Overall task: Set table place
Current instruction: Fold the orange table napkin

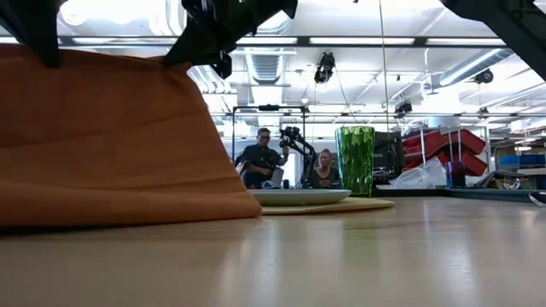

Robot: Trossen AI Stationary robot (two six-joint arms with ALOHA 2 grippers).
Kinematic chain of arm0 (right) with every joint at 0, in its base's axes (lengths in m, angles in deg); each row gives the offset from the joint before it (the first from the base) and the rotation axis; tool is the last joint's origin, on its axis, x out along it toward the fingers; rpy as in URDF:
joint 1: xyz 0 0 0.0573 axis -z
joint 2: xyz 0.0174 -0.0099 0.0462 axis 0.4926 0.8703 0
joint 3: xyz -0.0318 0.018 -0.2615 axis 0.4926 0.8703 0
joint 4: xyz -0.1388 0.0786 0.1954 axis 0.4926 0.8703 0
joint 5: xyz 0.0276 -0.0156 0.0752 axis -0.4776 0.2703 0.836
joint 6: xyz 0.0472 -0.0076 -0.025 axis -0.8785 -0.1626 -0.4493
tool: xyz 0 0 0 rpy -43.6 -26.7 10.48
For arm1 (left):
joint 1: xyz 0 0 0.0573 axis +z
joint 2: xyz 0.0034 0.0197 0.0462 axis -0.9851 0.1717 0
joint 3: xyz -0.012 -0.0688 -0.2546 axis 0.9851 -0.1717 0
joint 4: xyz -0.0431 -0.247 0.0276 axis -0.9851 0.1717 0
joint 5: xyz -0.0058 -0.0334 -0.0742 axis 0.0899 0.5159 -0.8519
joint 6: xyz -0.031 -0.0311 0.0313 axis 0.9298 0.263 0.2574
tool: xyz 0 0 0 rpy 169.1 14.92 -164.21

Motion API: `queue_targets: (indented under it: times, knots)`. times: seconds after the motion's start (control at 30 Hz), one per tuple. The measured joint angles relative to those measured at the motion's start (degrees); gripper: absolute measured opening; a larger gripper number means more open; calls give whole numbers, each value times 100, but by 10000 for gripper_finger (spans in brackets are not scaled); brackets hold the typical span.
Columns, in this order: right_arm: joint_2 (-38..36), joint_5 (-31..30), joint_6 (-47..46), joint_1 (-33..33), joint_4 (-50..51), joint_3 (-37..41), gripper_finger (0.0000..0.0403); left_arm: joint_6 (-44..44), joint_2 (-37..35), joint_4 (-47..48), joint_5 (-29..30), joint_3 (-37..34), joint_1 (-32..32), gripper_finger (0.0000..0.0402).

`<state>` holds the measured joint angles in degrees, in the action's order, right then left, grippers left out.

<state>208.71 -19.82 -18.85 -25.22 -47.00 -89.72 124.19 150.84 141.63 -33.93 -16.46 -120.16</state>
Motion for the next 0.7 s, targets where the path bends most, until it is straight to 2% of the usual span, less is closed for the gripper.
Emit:
queue_targets:
  times: [0.27, 0.7]
  knots:
    - [2, 29, 57, 133, -390, 2, 0, -55, -254, 0, -43, 0, 4, 0]
    - [10, 327, 344, 182, -766, 56, 0, -269, -635, -24, -680, 2, 7, 0]
